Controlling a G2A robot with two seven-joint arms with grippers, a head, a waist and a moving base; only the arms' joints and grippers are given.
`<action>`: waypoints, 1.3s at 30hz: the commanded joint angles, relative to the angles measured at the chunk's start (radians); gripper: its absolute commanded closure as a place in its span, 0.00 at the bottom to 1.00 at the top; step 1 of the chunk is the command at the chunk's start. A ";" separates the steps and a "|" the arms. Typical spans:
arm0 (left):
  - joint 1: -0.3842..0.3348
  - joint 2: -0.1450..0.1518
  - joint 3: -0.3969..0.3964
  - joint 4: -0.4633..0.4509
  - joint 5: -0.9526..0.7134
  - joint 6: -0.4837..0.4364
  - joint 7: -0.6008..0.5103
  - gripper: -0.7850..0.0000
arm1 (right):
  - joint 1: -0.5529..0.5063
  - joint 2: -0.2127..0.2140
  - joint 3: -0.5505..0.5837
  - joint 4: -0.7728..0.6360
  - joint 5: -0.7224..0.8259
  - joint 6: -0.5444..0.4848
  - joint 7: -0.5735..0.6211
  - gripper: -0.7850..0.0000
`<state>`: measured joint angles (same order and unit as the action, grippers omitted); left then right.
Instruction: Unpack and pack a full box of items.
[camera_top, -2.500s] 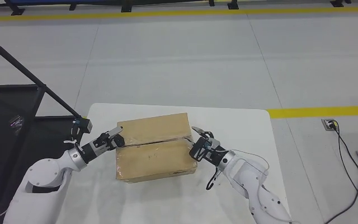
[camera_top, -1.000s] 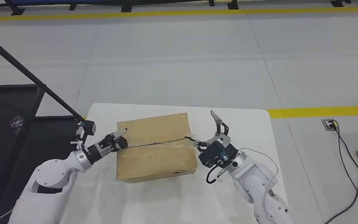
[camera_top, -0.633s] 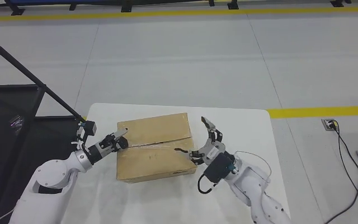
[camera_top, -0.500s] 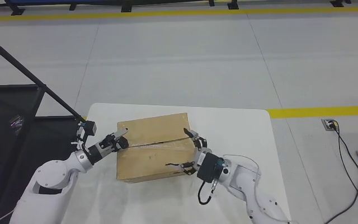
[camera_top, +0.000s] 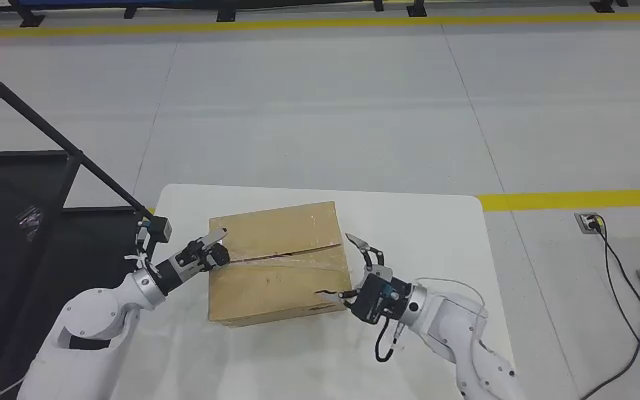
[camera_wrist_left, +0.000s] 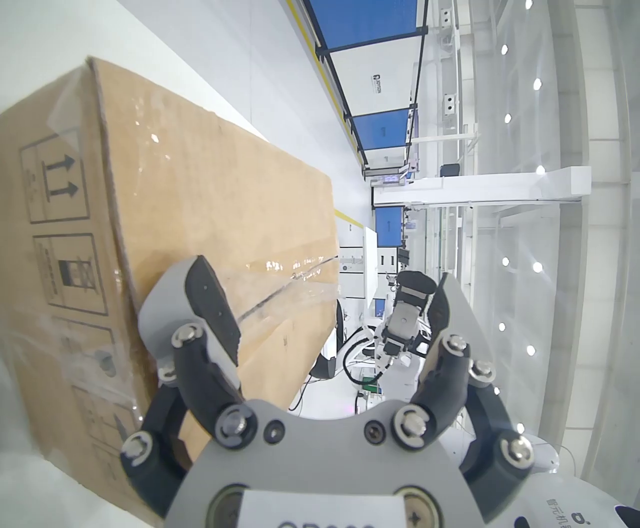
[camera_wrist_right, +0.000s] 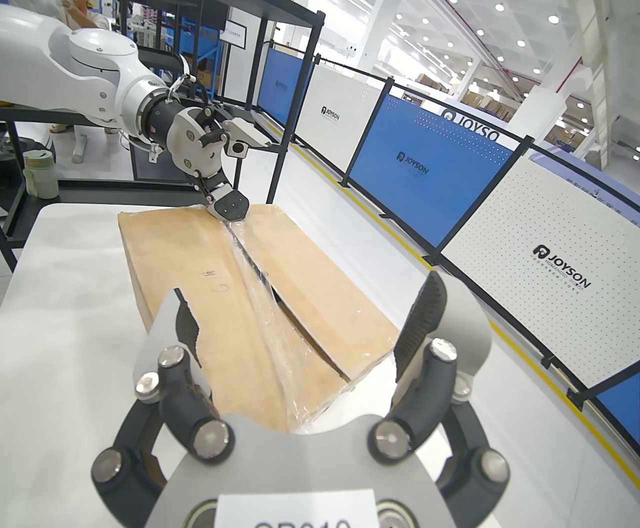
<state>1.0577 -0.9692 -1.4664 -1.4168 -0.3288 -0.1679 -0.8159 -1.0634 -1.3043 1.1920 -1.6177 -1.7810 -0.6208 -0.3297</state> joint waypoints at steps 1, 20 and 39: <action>0.001 0.000 0.001 -0.002 0.002 0.002 -0.001 0.00 | 0.000 0.000 0.000 0.000 0.000 0.000 0.000 0.00; 0.001 -0.001 0.002 -0.002 -0.002 -0.002 0.003 0.00 | -0.020 -0.002 -0.047 -0.056 -0.175 0.165 0.314 0.00; 0.002 -0.003 0.003 -0.009 -0.007 -0.001 0.006 0.00 | 0.011 -0.006 -0.090 -0.085 -0.199 0.087 0.511 0.55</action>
<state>1.0596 -0.9720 -1.4632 -1.4248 -0.3357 -0.1680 -0.8109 -1.0567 -1.3092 1.1037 -1.7042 -1.9842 -0.5331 0.1709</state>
